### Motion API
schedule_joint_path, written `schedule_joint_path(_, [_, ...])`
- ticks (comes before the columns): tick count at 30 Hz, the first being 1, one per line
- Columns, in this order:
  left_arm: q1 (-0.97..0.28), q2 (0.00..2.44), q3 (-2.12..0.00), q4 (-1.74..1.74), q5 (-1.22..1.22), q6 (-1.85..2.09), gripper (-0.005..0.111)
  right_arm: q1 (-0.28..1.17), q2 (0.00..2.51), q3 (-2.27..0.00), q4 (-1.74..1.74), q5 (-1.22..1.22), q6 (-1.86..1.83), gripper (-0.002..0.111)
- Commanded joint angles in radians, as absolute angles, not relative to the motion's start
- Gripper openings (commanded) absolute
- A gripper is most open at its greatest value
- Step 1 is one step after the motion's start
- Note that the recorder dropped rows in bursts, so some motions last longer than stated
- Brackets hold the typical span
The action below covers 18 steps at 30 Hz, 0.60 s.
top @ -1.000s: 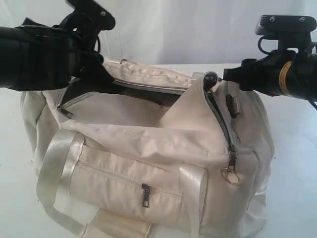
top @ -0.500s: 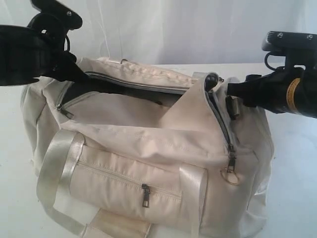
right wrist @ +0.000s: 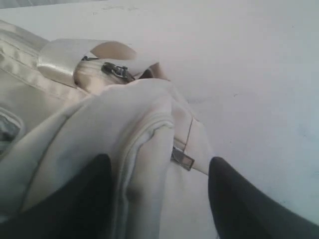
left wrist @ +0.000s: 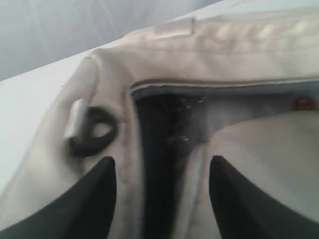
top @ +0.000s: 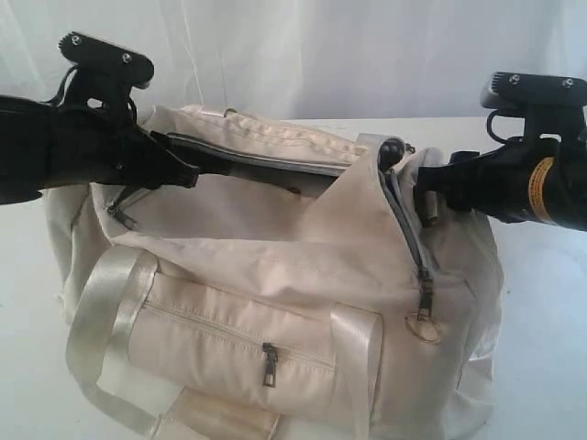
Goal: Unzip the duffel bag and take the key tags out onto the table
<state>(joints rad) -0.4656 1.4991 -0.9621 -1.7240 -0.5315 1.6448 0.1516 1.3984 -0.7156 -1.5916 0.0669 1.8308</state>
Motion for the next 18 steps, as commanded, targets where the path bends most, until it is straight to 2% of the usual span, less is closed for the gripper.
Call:
schedule_joint_path(1, [-0.47, 1.407, -0.919, -1.744, -0.372, 1.558, 0.059, 0.149, 1.393, -0.709, -1.59, 0.08, 1.806, 0.054])
schedule_joint_path(6, [-0.47, 1.387, -0.861, -1.744, -0.511, 1.6, 0.059, 0.149, 1.393, -0.709, -1.59, 0.08, 1.801, 0.054])
schedule_joint_path(8, [-0.47, 1.387, -0.84, -1.744, -0.586, 1.599, 0.059, 0.149, 1.393, -0.709, -1.59, 0.09, 1.801, 0.05])
schedule_joint_path(14, [-0.476, 1.385, -0.777, -1.744, -0.53, 1.536, 0.059, 0.149, 1.413, -0.709, -1.617, 0.204, 1.786, 0.01])
schedule_joint_path(17, [-0.512, 1.383, -0.768, -1.744, -0.501, 1.521, 0.059, 0.149, 1.417, -0.709, -1.619, 0.248, 1.784, 0.0])
schedule_joint_path(18, [-0.524, 1.38, -0.768, -1.744, -0.506, 1.521, 0.059, 0.149, 1.417, -0.709, -1.612, 0.246, 1.784, 0.0])
